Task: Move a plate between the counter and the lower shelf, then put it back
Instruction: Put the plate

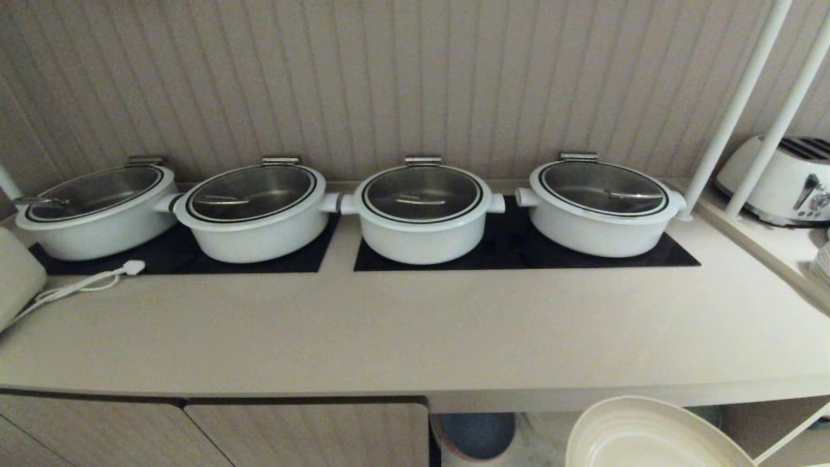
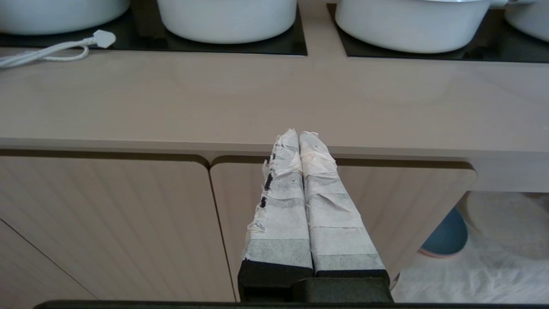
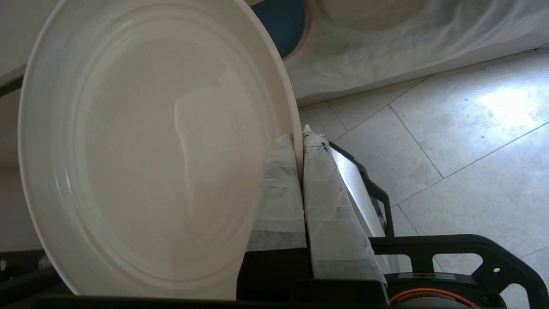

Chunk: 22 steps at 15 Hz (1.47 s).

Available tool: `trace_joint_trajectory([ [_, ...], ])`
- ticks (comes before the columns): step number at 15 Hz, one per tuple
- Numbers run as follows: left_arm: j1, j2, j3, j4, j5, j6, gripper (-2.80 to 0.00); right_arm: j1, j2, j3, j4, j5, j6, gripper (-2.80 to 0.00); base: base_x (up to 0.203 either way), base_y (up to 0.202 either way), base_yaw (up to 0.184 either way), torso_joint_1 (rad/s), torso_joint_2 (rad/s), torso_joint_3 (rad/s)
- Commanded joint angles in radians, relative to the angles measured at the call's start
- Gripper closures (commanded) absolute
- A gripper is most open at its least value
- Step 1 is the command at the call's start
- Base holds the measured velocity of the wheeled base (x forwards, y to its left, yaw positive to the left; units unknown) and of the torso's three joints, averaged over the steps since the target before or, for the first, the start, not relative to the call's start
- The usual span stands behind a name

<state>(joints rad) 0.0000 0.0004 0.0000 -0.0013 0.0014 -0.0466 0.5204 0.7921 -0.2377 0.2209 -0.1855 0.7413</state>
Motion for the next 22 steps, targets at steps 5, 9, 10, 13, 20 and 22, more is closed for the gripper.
trace_joint_trajectory([
  [5,0.0,0.0,0.0,0.0,0.0,-0.001,0.0,0.0,-0.002,0.0,-0.002,-0.002,0.004,0.0,0.0,0.0,0.0,0.0,0.0,0.0],
  [9,0.0,0.0,0.0,0.0,0.0,-0.001,0.0,0.0,-0.008,-0.003,-0.002,0.0,0.007,0.0,0.0,0.0,0.0,0.0,0.0,0.0],
  [10,0.0,0.0,0.0,0.0,0.0,-0.001,0.0,0.0,-0.01,-0.005,-0.002,0.0,0.006,0.0,0.0,0.0,0.0,0.0,0.0,0.0],
  [13,0.0,0.0,0.0,0.0,0.0,-0.001,0.0,0.001,-0.01,-0.03,0.001,0.011,0.01,0.0,0.0,0.0,0.0,0.0,0.0,0.0],
  [20,0.0,0.0,0.0,0.0,0.0,-0.001,0.0,0.001,0.08,-0.085,-0.005,0.027,0.008,0.0,0.0,0.0,0.0,0.0,0.0,0.0],
  [22,0.0,0.0,0.0,0.0,0.0,-0.001,0.0,0.001,0.131,-0.117,-0.01,0.031,0.007,0.0,0.0,0.0,0.0,0.0,0.0,0.0],
])
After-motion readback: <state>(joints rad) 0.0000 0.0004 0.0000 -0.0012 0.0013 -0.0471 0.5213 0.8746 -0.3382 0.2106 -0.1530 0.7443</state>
